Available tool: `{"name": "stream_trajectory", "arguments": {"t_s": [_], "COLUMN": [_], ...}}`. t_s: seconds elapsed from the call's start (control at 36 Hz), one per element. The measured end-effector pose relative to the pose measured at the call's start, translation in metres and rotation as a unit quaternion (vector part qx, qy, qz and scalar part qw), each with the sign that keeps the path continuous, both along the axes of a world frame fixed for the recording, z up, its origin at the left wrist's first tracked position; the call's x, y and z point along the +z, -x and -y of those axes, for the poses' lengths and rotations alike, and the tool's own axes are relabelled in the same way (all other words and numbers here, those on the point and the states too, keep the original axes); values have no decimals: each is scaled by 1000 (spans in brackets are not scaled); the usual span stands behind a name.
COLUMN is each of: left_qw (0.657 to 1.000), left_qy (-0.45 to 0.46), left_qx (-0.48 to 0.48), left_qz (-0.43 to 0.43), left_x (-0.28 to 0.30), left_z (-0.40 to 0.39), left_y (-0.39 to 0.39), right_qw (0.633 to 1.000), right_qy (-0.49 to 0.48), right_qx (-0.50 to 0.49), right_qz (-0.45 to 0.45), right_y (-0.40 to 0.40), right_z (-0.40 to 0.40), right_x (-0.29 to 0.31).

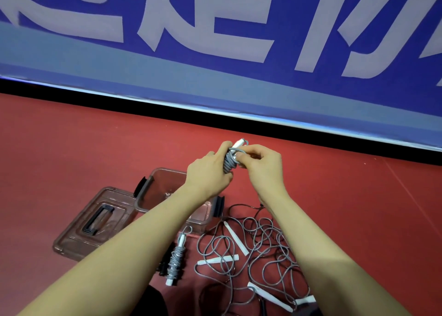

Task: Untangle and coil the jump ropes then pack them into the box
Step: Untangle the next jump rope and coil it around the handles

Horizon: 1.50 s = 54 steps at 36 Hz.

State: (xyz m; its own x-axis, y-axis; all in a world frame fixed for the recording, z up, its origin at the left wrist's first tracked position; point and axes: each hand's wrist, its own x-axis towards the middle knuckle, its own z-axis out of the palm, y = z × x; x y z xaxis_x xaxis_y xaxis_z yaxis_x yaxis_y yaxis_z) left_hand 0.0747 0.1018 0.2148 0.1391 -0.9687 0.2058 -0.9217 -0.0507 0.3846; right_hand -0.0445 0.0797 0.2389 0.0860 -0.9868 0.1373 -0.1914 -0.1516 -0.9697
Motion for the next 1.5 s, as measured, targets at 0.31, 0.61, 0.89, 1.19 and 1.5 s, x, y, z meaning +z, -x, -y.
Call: {"name": "stream_trajectory", "arguments": {"t_s": [0.31,0.61,0.89,1.19,1.5], "left_qw": [979,990,996,965,977], "left_qy": [34,15,23,-23,-4], "left_qx": [-7,4,7,-31,-28], "left_qz": [-202,-139,-90,-260,-213], "left_x": [5,3,9,6,8], "left_z": [-2,2,-3,-3,-6], "left_y": [9,8,9,3,8], "right_qw": [999,1000,998,994,997], "right_qy": [-43,8,26,57,33], "right_qx": [-27,13,36,52,61], "right_qz": [8,0,-51,-80,17], "right_y": [-4,1,0,4,5], "right_z": [6,3,3,5,12], "right_x": [-6,0,0,-1,-2]}}
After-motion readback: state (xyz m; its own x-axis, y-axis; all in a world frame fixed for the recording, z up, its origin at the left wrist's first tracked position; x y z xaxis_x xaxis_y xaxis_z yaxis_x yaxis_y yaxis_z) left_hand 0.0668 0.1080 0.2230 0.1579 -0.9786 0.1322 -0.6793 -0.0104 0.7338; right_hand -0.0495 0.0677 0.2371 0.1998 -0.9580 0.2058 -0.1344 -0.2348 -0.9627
